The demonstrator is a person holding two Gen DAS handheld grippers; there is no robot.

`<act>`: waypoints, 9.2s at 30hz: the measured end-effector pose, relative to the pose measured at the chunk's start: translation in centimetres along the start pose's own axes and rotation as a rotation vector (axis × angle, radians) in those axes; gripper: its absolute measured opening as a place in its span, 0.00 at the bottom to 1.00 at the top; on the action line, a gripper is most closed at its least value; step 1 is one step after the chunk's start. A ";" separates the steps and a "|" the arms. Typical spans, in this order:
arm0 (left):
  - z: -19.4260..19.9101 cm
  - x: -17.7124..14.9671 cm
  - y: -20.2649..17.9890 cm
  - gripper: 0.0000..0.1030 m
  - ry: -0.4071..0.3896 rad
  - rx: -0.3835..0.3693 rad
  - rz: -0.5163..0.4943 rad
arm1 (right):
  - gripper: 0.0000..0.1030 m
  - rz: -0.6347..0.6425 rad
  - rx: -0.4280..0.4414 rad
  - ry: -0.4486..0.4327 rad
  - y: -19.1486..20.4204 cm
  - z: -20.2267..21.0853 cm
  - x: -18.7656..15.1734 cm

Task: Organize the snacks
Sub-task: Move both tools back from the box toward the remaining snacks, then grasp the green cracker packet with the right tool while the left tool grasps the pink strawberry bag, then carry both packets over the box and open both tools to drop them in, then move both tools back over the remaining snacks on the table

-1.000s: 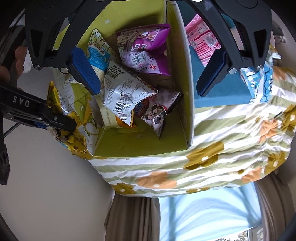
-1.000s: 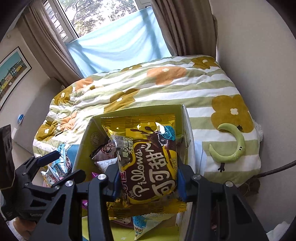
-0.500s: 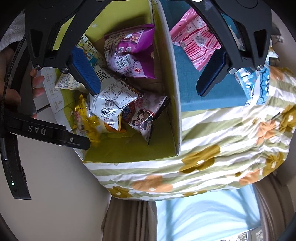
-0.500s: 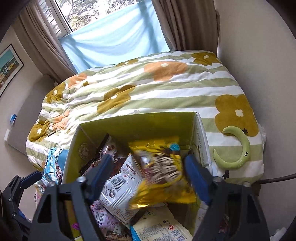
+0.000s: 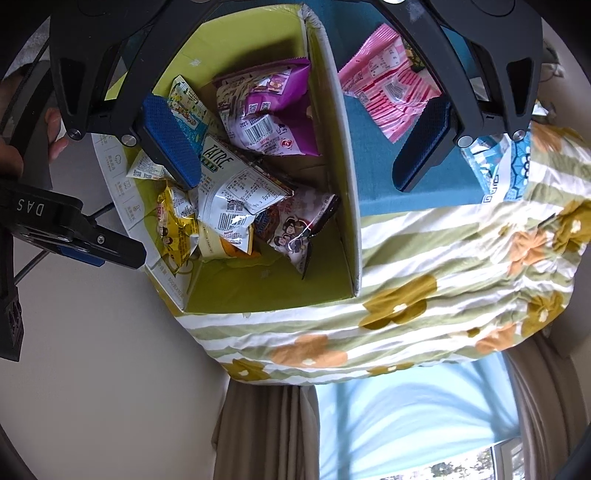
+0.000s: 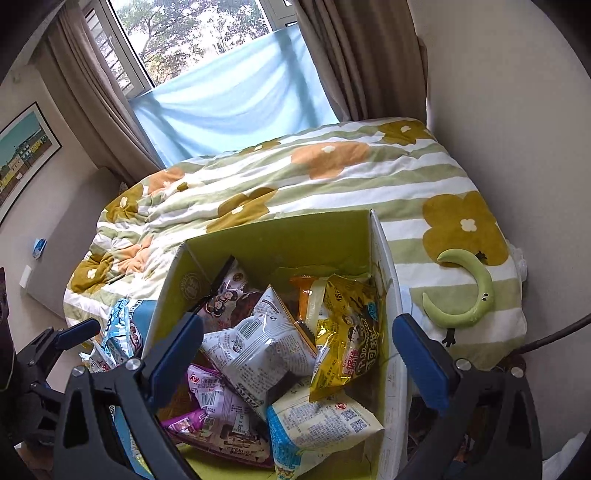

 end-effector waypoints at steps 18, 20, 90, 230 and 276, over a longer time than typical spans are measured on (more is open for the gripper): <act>9.5 -3.6 2.0 1.00 -0.111 0.115 0.057 | 0.99 0.121 0.060 -0.079 3.8 6.7 -0.5; 10.7 -4.5 3.3 1.00 -0.121 0.139 0.077 | 0.99 0.137 0.067 -0.096 5.0 7.2 -0.8; -2.9 -26.8 32.8 0.62 0.242 0.237 -0.027 | 0.70 0.625 0.062 0.267 28.4 -16.9 -25.3; 12.4 -12.9 5.9 0.99 -0.084 0.156 0.148 | 1.00 0.209 0.098 -0.064 7.2 8.3 -10.2; -2.7 -17.9 30.2 0.99 0.236 -0.004 -0.549 | 1.00 -0.525 -0.224 -0.023 22.9 -7.3 -18.5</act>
Point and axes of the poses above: each gripper's, at about its wrist camera, not at the fingertips, and z roughly against the way its jaws point, y to its left, x to its top, the point moved 2 cm from there along -z, roughly the way its jaws point, and after that the axes turned 1 degree about -z, right-handed, at the moved point
